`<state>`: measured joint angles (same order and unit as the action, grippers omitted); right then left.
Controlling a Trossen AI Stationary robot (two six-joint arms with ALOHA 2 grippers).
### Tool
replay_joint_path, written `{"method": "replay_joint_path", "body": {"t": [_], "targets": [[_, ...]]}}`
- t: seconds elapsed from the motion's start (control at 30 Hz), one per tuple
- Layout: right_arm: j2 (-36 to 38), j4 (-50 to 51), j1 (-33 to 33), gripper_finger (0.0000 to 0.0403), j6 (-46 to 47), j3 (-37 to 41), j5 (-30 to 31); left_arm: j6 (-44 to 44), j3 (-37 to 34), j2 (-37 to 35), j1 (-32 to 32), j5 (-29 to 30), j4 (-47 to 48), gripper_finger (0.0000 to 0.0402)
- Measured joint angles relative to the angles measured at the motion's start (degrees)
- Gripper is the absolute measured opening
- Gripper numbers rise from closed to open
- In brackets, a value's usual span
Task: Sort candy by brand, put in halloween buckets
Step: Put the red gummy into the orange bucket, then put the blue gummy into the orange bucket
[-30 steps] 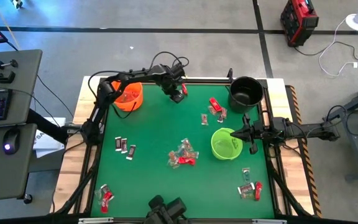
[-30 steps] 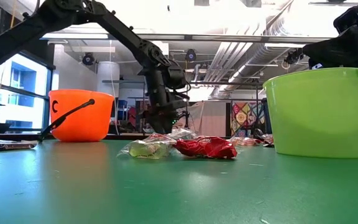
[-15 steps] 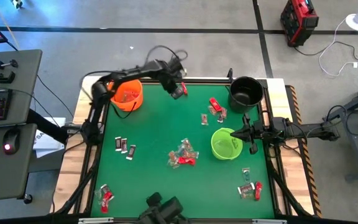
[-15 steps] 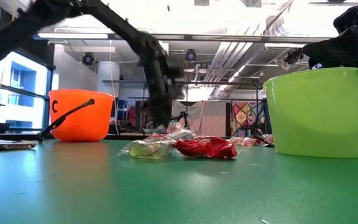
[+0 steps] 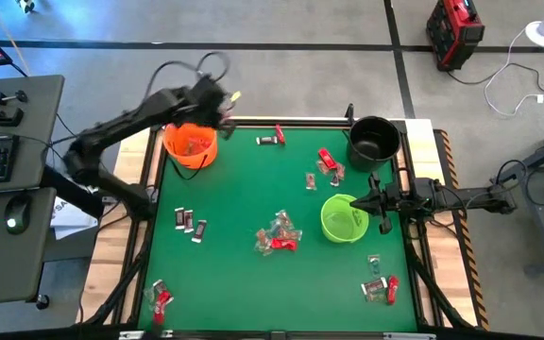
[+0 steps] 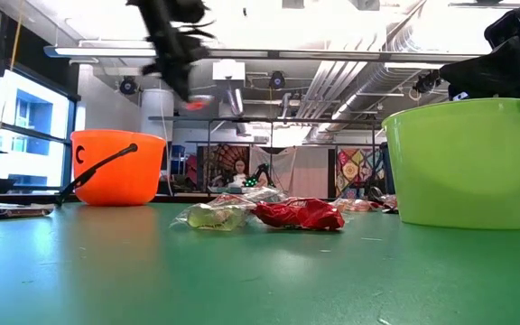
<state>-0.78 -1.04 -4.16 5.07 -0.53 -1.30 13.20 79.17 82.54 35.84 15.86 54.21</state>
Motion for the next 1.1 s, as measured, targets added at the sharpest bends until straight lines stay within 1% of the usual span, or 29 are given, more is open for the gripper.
{"method": "replay_joint_path", "body": {"t": [0.13, 0.2, 0.27, 0.37, 0.47, 0.6, 0.73, 0.8, 0.83, 0.87, 0.93, 1.0, 1.03, 1.1], "targets": [[0.0, 0.02, 0.0, 0.0, 0.0, 0.01, 0.0, 7.77, -14.79, -10.51, 2.08, 1.14, 0.22, 0.0], [0.0, 0.01, -0.01, 0.0, -0.01, 0.01, 0.0, 10.72, -19.55, -14.55, 3.23, 2.02, -0.34, 0.0], [0.0, 0.0, -0.01, 0.0, -0.01, 0.01, 0.0, 12.66, -22.52, -17.16, 4.56, 2.77, -1.62, 0.0], [-0.01, 0.02, 0.0, 0.0, -0.01, 0.0, 0.0, 13.08, -24.25, -18.27, 6.15, 1.89, -1.61, 0.0004], [0.0, 0.02, -0.01, 0.0, -0.01, -0.01, 0.0, 12.13, -24.17, -18.38, 7.07, 1.06, -2.15, 0.0021], [0.0, 0.02, 0.0, 0.0, -0.01, -0.01, 0.0, 11.37, -24.17, -18.36, 7.71, 0.65, -2.08, 0.0059], [0.0, 0.02, 0.0, 0.0, -0.01, 0.0, 0.0, 9.91, -24.09, -18.33, 8.19, -1.78, -2.07, 0.0102], [-0.02, 0.0, -0.01, 0.0, -0.01, -0.01, 0.0, 10.34, -23.42, -18.39, 8.17, -4.68, -3.66, 0.0121], [0.0, 0.02, -0.01, 0.0, 0.0, 0.0, 0.0, 10.66, -23.09, -18.67, 7.98, -7.75, -6.19, 0.0129], [0.0, 0.02, 0.0, 0.0, 0.0, -0.01, 0.0, 10.93, -22.81, -18.98, 7.51, -11.53, -9.58, 0.0137], [-0.02, 0.02, 0.01, 0.0, -0.01, -0.01, 0.0, 13.85, -22.75, -19.4, 5.38, -21.55, -19.39, 0.0149], [0.0, 0.02, 0.0, 0.0, 0.01, 0.0, 0.0, 17.28, -22.74, -19.09, 1.36, -30.24, -30.38, 0.0156], [0.0, 0.01, 0.0, 0.0, 0.0, 0.01, 0.0, 18.39, -22.69, -18.7, -1.45, -32.36, -35.23, 0.0158], [-0.01, 0.02, 0.0, 0.0, 0.0, 0.01, 0.0, 18.83, -22.51, -17.16, -7.62, -32.93, -41.14, 0.016]]}}
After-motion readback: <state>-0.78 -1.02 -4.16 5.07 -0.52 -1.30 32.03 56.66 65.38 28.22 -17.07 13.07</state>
